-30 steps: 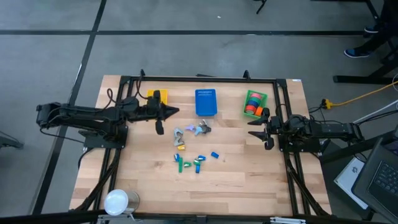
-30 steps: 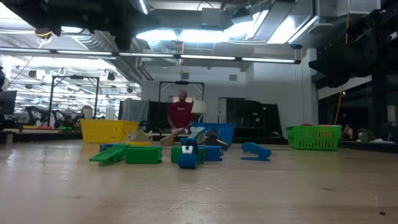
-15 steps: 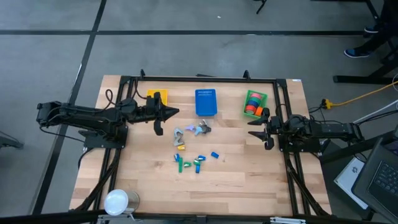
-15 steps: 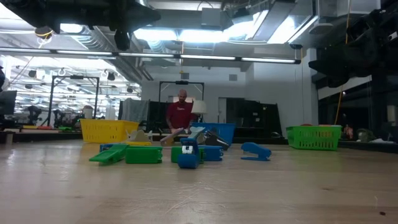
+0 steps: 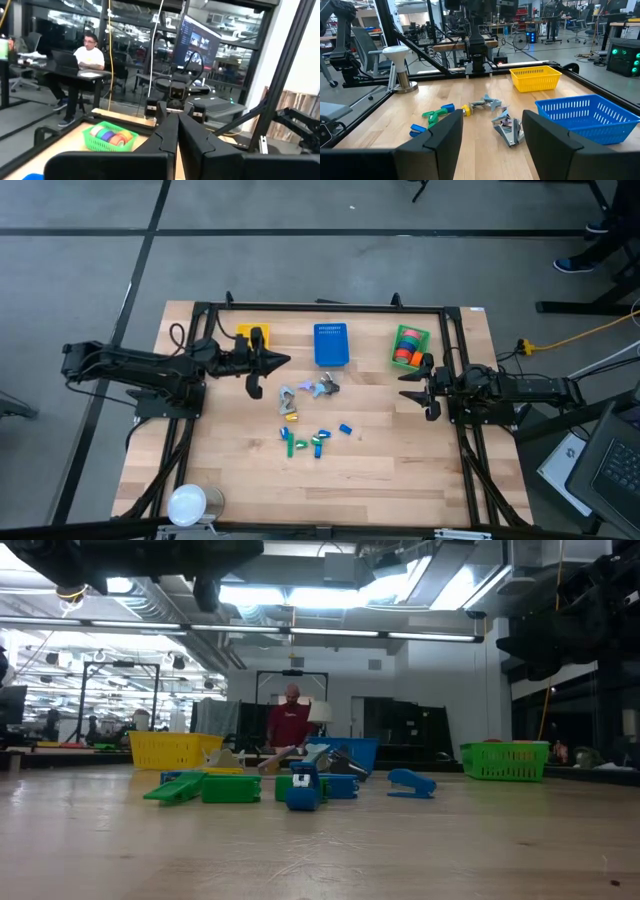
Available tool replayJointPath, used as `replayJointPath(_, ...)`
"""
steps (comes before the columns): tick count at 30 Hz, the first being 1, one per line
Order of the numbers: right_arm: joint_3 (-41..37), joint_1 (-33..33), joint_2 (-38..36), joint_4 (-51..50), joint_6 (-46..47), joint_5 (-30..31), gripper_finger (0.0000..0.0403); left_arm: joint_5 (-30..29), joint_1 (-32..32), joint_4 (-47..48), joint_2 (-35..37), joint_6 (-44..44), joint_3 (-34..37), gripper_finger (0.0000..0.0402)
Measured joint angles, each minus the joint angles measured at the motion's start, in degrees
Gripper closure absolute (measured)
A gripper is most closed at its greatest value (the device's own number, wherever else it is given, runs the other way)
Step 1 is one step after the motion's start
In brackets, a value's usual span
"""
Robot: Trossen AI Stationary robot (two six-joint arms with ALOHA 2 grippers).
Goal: Pick and place Stapler, Stapler remover, tape
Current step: Put the violet staple remover into the yellow basket
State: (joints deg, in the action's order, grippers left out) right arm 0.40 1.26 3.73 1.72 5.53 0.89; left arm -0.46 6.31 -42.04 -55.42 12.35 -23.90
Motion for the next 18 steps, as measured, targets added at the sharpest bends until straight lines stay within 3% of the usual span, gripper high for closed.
replayJointPath(9, 0.0, 0.0, 0.0, 0.0, 0.0, 0.0, 0.0192, 0.4, 0.0, -3.6, -3.9, 1.1, 0.0, 0.0392)
replayJointPath(14, 0.0, 0.0, 0.0, 0.0, 0.0, 0.0, 0.0192, 5.9, 0.0, -3.1, -6.4, -0.9, 0.0, 0.0400)
replayJointPath(18, 0.0, 0.0, 0.0, 0.0, 0.0, 0.0, 0.0192, 6.0, 0.0, -3.0, -8.9, -1.4, -0.1, 0.0397)
